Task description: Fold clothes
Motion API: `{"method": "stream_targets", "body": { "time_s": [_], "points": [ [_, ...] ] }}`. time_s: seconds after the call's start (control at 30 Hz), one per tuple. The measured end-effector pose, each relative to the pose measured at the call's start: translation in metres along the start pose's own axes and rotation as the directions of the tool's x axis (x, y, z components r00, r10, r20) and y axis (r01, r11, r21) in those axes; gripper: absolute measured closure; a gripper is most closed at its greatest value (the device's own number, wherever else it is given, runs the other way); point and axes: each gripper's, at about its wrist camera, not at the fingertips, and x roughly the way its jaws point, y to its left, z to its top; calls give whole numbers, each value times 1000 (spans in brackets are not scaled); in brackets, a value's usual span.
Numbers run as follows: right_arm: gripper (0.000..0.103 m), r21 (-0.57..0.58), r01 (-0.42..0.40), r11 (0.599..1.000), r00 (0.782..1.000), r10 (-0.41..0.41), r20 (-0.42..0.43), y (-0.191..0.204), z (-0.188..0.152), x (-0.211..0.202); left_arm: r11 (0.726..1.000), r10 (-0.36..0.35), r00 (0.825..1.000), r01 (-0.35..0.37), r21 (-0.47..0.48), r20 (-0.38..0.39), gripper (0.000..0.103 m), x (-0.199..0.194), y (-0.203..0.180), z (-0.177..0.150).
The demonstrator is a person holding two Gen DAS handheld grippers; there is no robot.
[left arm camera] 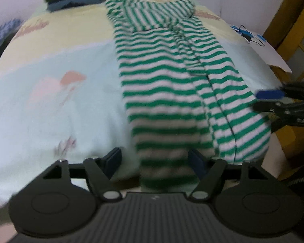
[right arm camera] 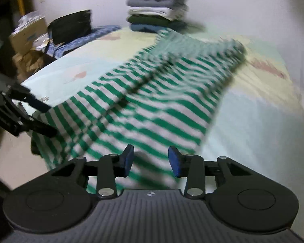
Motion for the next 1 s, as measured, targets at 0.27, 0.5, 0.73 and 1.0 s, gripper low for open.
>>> {"method": "stream_targets", "body": {
  "time_s": [0.27, 0.5, 0.73, 1.0],
  "points": [
    [62, 132, -192, 972, 953, 217, -209, -12, -33, -34, 996, -66, 995, 61, -69, -76, 29, -14, 16, -34],
    [62, 146, -198, 969, 933, 232, -274, -5, -48, -3, 989, -117, 987, 104, -109, -114, 29, 21, 21, -39],
    [58, 136, -239, 961, 928, 267, -258, -3, -55, 19, 986, -152, 981, 142, -88, -119, 28, 34, 15, -29],
    [82, 198, -295, 935, 906, 340, -253, -9, -59, 18, 989, -148, 970, 146, -27, -192, 85, 37, 1, -27]
  ]
}}
